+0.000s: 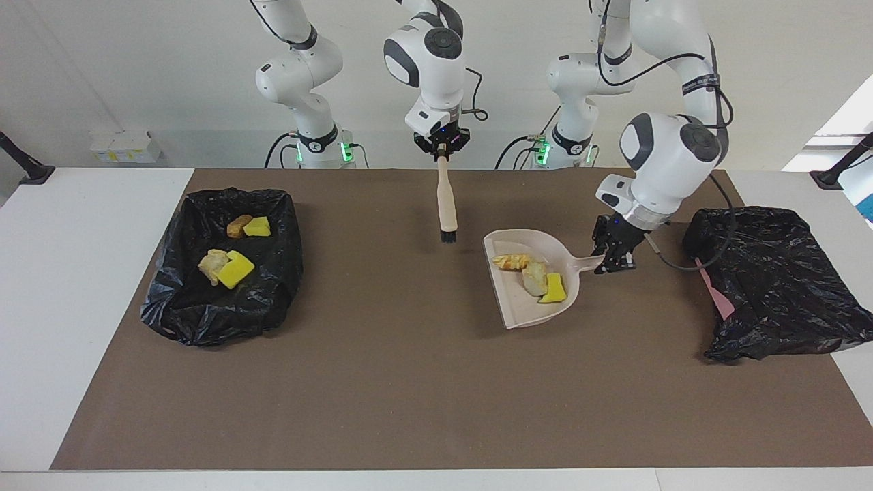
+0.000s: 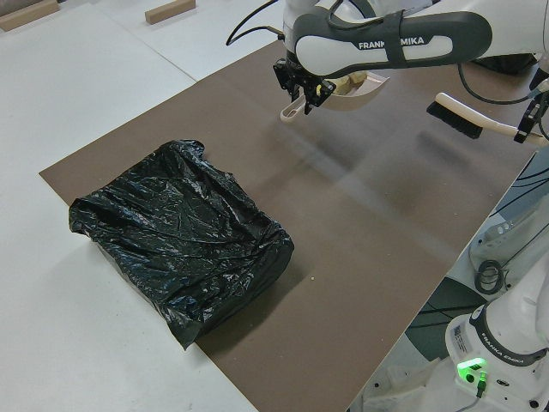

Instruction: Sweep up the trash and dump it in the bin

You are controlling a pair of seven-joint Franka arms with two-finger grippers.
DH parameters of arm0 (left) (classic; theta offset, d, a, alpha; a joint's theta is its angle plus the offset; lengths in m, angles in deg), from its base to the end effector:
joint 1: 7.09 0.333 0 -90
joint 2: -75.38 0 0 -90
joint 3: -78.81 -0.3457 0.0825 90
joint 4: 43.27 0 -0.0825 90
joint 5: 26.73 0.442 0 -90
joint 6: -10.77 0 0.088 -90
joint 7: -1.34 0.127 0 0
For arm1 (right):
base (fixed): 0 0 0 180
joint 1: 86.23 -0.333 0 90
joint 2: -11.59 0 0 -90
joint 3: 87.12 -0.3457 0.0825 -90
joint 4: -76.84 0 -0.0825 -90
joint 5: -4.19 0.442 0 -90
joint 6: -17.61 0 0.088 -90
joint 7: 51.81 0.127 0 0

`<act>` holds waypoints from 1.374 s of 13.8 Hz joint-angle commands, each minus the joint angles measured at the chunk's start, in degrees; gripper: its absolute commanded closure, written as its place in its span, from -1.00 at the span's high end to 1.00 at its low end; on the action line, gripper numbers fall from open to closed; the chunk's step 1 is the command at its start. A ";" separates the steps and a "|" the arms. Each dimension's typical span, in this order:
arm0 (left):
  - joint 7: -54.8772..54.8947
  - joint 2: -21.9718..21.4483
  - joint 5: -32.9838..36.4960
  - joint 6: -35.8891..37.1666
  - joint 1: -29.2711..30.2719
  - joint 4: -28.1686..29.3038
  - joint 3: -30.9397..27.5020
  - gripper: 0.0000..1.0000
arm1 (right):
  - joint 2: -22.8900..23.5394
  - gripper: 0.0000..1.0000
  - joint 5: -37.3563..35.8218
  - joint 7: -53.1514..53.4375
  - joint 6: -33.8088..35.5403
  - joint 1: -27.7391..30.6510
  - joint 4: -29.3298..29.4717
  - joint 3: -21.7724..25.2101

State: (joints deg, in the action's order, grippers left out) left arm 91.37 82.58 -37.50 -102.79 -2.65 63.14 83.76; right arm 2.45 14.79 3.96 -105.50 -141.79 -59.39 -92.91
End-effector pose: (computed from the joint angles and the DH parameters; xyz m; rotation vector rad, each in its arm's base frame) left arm 0.6515 -0.0194 0.4389 2.1944 -2.0529 0.1934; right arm 0.2347 0.4512 0.3541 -3.1209 0.0173 0.2369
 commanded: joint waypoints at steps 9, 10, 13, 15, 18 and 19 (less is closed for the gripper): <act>19.21 3.79 6.36 7.12 21.28 -9.99 0.15 -1.00 | 0.61 -1.00 0.29 1.89 -5.65 -1.66 -4.31 -0.01; 20.61 3.87 7.33 6.60 23.22 -10.60 0.06 -1.00 | 0.88 -1.00 0.38 1.89 -5.73 -2.18 -4.31 -0.01; 23.34 5.54 10.40 5.89 27.88 -13.58 0.06 -1.00 | 2.11 -1.00 0.47 1.89 -7.66 -3.07 -4.57 -0.01; 25.54 7.64 12.51 5.63 30.08 -17.80 0.06 -1.00 | 2.11 -1.00 0.47 1.80 -7.84 -3.07 -4.66 -0.01; 25.37 9.41 20.14 0.02 30.62 -20.01 -0.03 -1.00 | 2.11 -0.86 0.56 1.97 -9.60 -3.15 -5.80 -0.01; 25.02 9.59 22.87 -1.39 30.53 -20.27 -0.03 -1.00 | 2.11 -0.57 0.64 2.24 -9.60 -3.15 -5.71 -0.01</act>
State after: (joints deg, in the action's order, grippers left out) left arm 116.44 90.14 -18.97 -101.95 27.69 45.75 83.12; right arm 4.95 14.83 6.21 -112.95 -144.91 -63.65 -92.88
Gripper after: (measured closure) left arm 0.674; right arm 0.736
